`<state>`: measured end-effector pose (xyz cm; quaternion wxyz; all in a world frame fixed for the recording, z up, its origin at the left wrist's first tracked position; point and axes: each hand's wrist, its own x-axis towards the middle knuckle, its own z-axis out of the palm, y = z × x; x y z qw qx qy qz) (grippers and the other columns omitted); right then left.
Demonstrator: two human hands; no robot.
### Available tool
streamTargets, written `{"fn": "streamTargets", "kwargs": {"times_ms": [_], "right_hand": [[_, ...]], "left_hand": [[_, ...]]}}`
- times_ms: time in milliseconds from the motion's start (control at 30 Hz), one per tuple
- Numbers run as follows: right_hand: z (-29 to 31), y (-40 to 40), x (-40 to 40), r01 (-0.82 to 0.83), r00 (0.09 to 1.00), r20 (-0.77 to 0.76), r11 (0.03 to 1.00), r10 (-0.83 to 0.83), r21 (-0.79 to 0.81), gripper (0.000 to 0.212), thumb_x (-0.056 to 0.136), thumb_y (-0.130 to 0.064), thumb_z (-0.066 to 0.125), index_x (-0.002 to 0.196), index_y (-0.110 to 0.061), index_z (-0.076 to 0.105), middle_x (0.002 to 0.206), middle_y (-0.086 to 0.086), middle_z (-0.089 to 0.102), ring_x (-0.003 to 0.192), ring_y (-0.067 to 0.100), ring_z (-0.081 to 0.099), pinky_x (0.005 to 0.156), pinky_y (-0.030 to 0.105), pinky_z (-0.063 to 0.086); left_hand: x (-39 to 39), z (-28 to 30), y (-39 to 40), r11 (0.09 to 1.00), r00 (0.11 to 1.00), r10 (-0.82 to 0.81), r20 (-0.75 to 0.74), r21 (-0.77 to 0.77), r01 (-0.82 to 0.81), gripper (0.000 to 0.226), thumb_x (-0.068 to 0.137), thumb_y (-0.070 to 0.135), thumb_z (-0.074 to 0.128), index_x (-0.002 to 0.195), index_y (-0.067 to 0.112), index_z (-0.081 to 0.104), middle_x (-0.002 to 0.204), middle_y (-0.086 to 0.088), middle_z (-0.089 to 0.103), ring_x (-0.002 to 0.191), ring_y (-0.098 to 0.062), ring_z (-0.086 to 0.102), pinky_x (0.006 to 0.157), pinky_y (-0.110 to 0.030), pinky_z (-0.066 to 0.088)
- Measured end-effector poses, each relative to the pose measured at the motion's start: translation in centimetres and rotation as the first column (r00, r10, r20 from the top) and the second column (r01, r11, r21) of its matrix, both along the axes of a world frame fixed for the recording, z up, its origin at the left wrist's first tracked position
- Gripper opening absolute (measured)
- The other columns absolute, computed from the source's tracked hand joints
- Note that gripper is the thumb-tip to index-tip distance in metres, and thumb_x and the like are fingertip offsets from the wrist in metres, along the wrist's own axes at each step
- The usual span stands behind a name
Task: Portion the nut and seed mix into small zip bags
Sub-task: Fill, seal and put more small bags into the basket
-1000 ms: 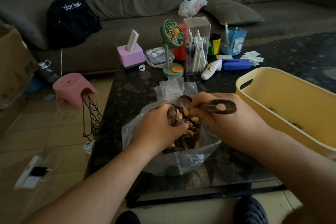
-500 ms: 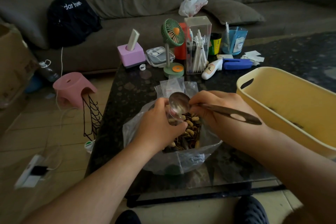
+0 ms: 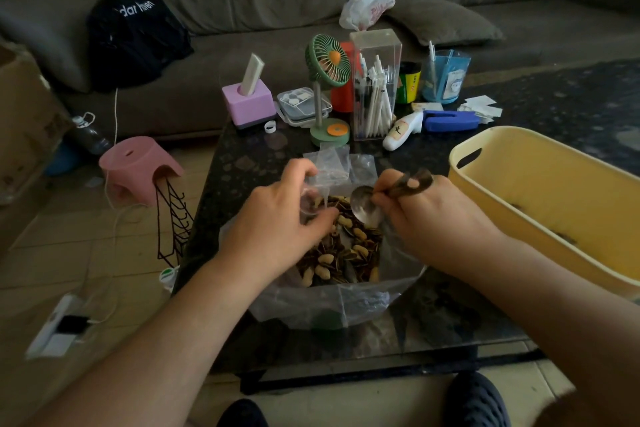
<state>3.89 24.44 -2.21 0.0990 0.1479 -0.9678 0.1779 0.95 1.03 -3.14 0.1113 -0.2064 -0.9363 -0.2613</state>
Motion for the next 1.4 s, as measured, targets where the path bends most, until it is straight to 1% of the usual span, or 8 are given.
{"fn": "streamTargets", "kwargs": {"times_ms": [100,233,400,700,1033,1133,1300,1400], "right_hand": [[-0.5,0.0,-0.7,0.048,0.998,0.029,0.998,-0.047,-0.043,0.029,0.107,-0.045,0.036,0.102,-0.026,0.056,0.082,-0.006,0.062,0.071,0.011,0.063,0.069,0.039,0.057],[-1.1,0.2,-1.9,0.08,0.997,-0.021,0.996,-0.079,0.025,0.018,0.11,-0.035,0.042,0.112,-0.022,0.056,0.089,-0.004,0.059,0.075,0.017,0.061,0.07,0.042,0.057],[-1.9,0.1,-2.9,0.068,0.998,-0.009,0.993,-0.067,0.095,0.013,0.106,-0.023,0.056,0.118,-0.025,0.055,0.097,-0.004,0.056,0.078,0.017,0.06,0.07,0.037,0.057],[-0.8,-1.1,-2.2,0.025,0.998,0.063,0.997,-0.029,0.069,0.025,0.11,-0.042,0.035,0.122,-0.028,0.052,0.099,-0.01,0.058,0.093,0.014,0.062,0.081,0.041,0.057],[-2.5,-0.7,-3.2,-0.06,0.998,0.001,0.987,0.061,0.146,0.011,0.105,-0.019,0.053,0.114,-0.025,0.053,0.105,-0.004,0.06,0.09,0.015,0.062,0.077,0.038,0.056],[-2.1,-1.1,-2.7,-0.074,0.997,0.021,0.996,0.073,0.059,0.013,0.108,-0.028,0.044,0.115,-0.024,0.054,0.102,-0.004,0.061,0.09,0.015,0.062,0.08,0.038,0.054],[-3.0,-1.5,-2.7,-0.073,0.996,0.059,0.984,0.065,0.164,0.016,0.106,-0.025,0.048,0.121,-0.022,0.052,0.105,-0.003,0.059,0.09,0.017,0.061,0.076,0.035,0.053],[-2.6,-2.2,-2.3,-0.043,0.993,0.107,0.999,0.043,-0.005,0.017,0.108,-0.035,0.04,0.106,-0.025,0.053,0.092,-0.007,0.061,0.082,0.013,0.061,0.076,0.038,0.053]], "left_hand": [[0.1,0.1,-0.2,1.0,0.998,0.014,0.064,-0.001,-0.014,0.051,0.091,0.051,0.074,0.123,0.035,0.038,0.11,0.01,0.075,0.086,-0.002,0.071,0.073,-0.029,0.063],[-0.2,-0.8,-0.1,0.995,0.99,-0.013,0.141,-0.1,0.028,0.047,0.092,0.054,0.074,0.113,0.04,0.034,0.11,0.012,0.07,0.084,0.003,0.066,0.064,-0.016,0.052],[-0.8,-2.1,0.1,0.995,0.976,-0.025,0.216,-0.087,0.044,0.053,0.092,0.052,0.075,0.127,0.039,0.039,0.118,0.014,0.066,0.089,0.0,0.062,0.065,-0.011,0.044],[-0.9,-4.2,0.2,0.999,0.956,0.006,0.295,0.046,-0.02,0.063,0.09,0.045,0.079,0.14,0.037,0.042,0.123,0.017,0.069,0.104,0.005,0.059,0.075,-0.006,0.041],[-1.2,-4.5,0.2,0.993,0.93,0.043,0.365,0.085,-0.08,0.06,0.093,0.033,0.078,0.139,0.042,0.042,0.126,0.016,0.069,0.11,0.002,0.063,0.078,-0.009,0.043],[-1.2,-4.4,0.0,0.993,0.927,0.032,0.374,0.096,-0.073,0.06,0.093,0.034,0.079,0.14,0.041,0.042,0.126,0.015,0.069,0.111,0.001,0.064,0.087,-0.017,0.051],[-1.3,-4.3,-0.2,0.984,0.91,0.022,0.414,0.15,-0.092,0.055,0.089,0.036,0.08,0.131,0.045,0.044,0.118,0.016,0.073,0.108,0.002,0.067,0.097,-0.034,0.06],[-1.4,-4.2,-0.4,0.985,0.907,0.022,0.42,0.148,-0.093,0.057,0.089,0.036,0.081,0.132,0.044,0.044,0.118,0.017,0.073,0.107,0.002,0.067,0.096,-0.034,0.06]]}}
